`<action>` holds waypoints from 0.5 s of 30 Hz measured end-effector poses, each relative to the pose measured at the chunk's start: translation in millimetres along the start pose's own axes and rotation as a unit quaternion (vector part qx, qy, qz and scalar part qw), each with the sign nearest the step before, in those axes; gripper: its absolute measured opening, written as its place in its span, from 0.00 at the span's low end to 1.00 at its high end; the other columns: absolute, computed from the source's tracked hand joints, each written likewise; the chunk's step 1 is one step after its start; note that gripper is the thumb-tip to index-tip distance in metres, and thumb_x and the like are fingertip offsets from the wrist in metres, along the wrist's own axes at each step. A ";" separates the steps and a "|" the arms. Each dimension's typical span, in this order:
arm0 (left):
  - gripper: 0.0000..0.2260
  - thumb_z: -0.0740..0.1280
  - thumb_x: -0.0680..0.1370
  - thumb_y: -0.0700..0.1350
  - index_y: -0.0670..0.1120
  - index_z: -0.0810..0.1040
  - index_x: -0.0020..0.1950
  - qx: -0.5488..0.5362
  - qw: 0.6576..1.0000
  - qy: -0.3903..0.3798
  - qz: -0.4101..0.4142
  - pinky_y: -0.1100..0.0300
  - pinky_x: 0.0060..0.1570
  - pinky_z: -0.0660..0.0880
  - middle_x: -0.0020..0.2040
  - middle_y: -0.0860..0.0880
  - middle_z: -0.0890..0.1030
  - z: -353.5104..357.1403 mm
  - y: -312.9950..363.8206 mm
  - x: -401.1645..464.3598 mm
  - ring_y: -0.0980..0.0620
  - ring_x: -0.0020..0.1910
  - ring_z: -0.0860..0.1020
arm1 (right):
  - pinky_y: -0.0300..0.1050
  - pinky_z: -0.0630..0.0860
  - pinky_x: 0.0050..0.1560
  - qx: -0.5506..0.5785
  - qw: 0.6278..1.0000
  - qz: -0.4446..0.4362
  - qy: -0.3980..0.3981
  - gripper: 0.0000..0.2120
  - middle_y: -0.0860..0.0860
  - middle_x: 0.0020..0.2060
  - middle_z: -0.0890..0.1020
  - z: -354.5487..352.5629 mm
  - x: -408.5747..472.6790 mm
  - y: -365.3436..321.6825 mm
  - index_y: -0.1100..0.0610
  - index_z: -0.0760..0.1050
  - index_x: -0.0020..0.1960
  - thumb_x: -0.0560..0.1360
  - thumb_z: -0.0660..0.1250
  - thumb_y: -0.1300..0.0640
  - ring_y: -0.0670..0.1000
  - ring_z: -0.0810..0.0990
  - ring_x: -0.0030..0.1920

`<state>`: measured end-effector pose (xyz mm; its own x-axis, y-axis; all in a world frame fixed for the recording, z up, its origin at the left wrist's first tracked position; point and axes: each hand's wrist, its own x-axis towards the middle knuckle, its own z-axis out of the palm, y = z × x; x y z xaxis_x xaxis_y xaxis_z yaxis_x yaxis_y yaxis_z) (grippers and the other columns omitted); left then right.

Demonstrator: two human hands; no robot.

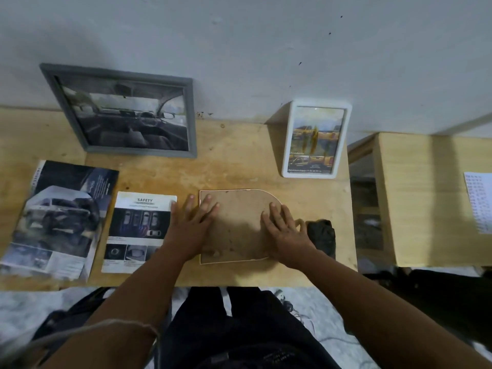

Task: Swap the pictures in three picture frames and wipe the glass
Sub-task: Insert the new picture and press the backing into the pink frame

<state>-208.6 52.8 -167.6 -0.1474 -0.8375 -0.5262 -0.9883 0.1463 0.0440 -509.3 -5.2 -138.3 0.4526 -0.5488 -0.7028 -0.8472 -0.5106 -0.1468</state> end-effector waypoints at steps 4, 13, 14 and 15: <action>0.60 0.67 0.66 0.77 0.52 0.36 0.83 -0.022 1.000 -0.015 0.012 0.30 0.76 0.39 0.84 0.45 0.35 -3.5 0.1 1.8 0.34 0.82 0.38 | 0.78 0.45 0.75 0.026 1.000 -0.004 0.002 0.49 0.51 0.77 0.22 4.9 2.1 1.8 0.46 0.30 0.81 0.79 0.65 0.39 0.61 0.22 0.76; 0.49 0.69 0.72 0.71 0.54 0.49 0.85 -0.146 0.989 -0.014 -0.029 0.39 0.80 0.44 0.85 0.49 0.40 -33.9 10.3 -6.1 0.42 0.84 0.43 | 0.64 0.66 0.75 0.251 0.959 0.029 0.129 0.37 0.51 0.83 0.53 -13.2 -5.0 2.8 0.47 0.57 0.82 0.77 0.67 0.44 0.59 0.53 0.81; 0.47 0.68 0.74 0.69 0.54 0.50 0.84 -0.156 0.987 0.008 -0.045 0.41 0.80 0.48 0.85 0.49 0.40 -35.6 14.2 -11.5 0.42 0.83 0.46 | 0.60 0.70 0.73 0.298 0.937 0.067 0.170 0.34 0.53 0.80 0.60 -14.1 -6.3 3.5 0.49 0.61 0.81 0.78 0.68 0.46 0.60 0.61 0.78; 0.45 0.68 0.75 0.68 0.54 0.51 0.84 -0.178 0.982 0.024 -0.066 0.43 0.79 0.53 0.85 0.49 0.42 -36.0 20.5 -17.0 0.42 0.83 0.49 | 0.58 0.73 0.70 0.337 0.912 0.115 0.204 0.32 0.55 0.77 0.65 -14.5 -8.0 3.3 0.51 0.63 0.79 0.78 0.68 0.47 0.60 0.68 0.74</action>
<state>-227.8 51.0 -127.2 -0.0104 -0.8618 -0.5071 -0.9491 -0.1512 0.2764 -511.7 -12.1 -123.1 0.1901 -0.8609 -0.4720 -0.8495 0.0967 -0.5186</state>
